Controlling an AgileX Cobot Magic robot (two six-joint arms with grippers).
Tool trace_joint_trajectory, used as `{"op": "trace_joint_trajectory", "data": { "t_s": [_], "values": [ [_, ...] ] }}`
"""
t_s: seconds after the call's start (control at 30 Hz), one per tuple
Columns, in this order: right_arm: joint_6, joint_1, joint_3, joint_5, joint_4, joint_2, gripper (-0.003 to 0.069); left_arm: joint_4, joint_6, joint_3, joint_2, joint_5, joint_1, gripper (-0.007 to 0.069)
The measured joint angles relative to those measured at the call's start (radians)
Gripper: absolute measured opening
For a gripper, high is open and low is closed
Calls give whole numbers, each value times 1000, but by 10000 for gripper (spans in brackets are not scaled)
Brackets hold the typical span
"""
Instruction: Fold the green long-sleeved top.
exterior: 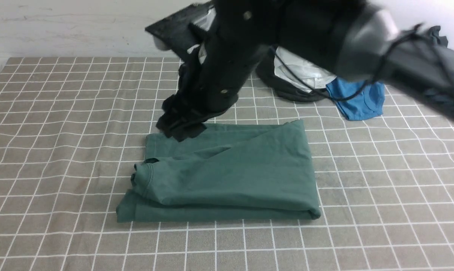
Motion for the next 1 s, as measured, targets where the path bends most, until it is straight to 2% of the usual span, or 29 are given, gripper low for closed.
{"op": "trace_joint_trajectory", "data": {
  "t_s": [0.17, 0.2, 0.4, 0.53, 0.7, 1.0],
  "values": [
    [-10, -1, 313, -35, -2, -315, 253, 0, -24, 303, -251, -143, 0, -7],
    [-10, -1, 443, -107, -2, -430, 190, 0, -24, 397, -347, -204, 0, -7],
    [-8, -1, 800, -363, -2, -831, 11, 0, -23, 622, -526, -305, 0, -7],
    [25, -1, 964, -480, -2, -1045, -12, -1, -16, 669, -560, -319, 0, -7],
    [50, -1, 1065, -540, -3, -1200, -15, -2, -16, 675, -562, -319, 0, -7],
    [54, -1, 1107, -524, -3, -1249, -15, -2, -15, 675, -562, -306, 0, -7]
  ]
}}
